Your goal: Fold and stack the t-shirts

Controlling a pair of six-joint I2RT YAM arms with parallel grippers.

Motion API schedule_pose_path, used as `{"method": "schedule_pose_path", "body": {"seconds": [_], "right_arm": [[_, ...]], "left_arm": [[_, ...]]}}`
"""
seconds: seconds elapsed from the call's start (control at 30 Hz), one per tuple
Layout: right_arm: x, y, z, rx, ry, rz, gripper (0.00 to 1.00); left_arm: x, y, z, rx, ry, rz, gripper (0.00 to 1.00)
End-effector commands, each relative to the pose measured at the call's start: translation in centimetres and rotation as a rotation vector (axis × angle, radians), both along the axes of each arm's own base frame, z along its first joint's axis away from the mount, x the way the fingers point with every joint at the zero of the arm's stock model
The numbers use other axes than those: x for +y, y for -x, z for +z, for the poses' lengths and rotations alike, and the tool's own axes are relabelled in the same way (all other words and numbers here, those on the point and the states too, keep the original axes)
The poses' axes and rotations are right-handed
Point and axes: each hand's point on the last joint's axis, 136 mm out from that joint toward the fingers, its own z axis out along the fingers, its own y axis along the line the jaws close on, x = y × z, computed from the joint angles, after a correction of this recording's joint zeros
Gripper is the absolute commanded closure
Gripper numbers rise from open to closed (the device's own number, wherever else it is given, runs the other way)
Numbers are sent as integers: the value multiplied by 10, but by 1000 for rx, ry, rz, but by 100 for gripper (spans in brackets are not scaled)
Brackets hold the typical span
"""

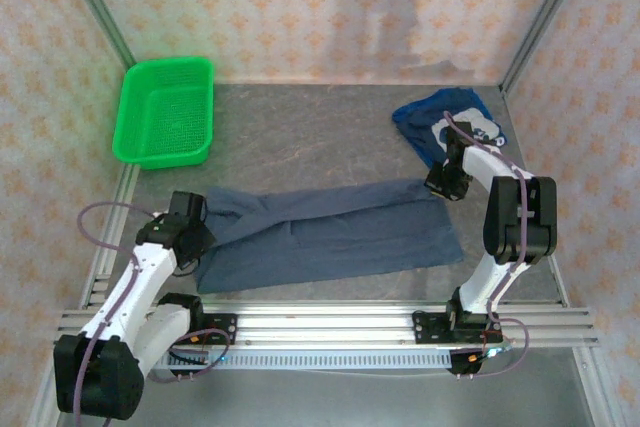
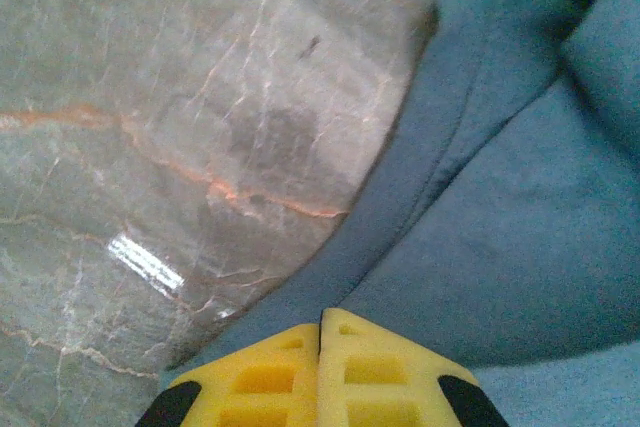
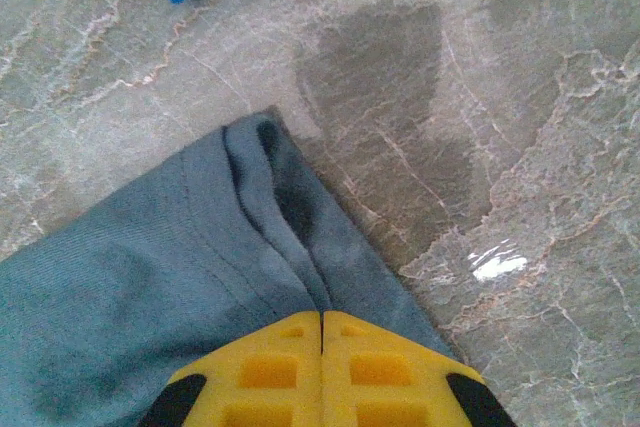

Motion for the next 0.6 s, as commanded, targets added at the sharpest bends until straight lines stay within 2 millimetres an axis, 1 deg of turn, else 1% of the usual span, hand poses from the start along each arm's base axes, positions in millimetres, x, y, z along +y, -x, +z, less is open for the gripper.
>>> {"method": "schedule_pose_path", "body": {"seconds": [0.0, 0.17, 0.23, 0.3, 0.37, 0.4, 0.43, 0.47, 0.5, 0.53, 0.57], "right_arm": [[-10, 6, -10, 26, 40, -44, 100], [-11, 17, -18, 53, 43, -84, 100], [-11, 20, -22, 56, 35, -103, 97], [-9, 23, -25, 66, 23, -118, 91], [-9, 26, -26, 71, 20, -129, 85], [-9, 27, -25, 70, 23, -135, 78], [-9, 27, -23, 67, 22, -142, 76], [-9, 28, -19, 61, 19, -145, 75], [-9, 29, -16, 53, 18, -151, 70], [-10, 31, -11, 44, 21, -160, 60], [-10, 33, -6, 34, 25, -168, 55]], "left_arm": [[10, 8, -9, 22, -44, 65, 100], [5, 10, -22, 30, -13, 83, 100], [4, 14, -26, 35, -3, 98, 100], [3, 16, -26, 32, 2, 110, 87], [4, 16, -19, 14, 5, 131, 75], [5, 13, -11, -14, 8, 141, 63], [5, 11, -2, -45, 12, 149, 56], [6, 7, 8, -78, 14, 159, 51], [7, 3, 20, -119, 13, 166, 45], [8, -2, 33, -160, 12, 171, 40], [9, -7, 43, -189, 7, 172, 36]]}}
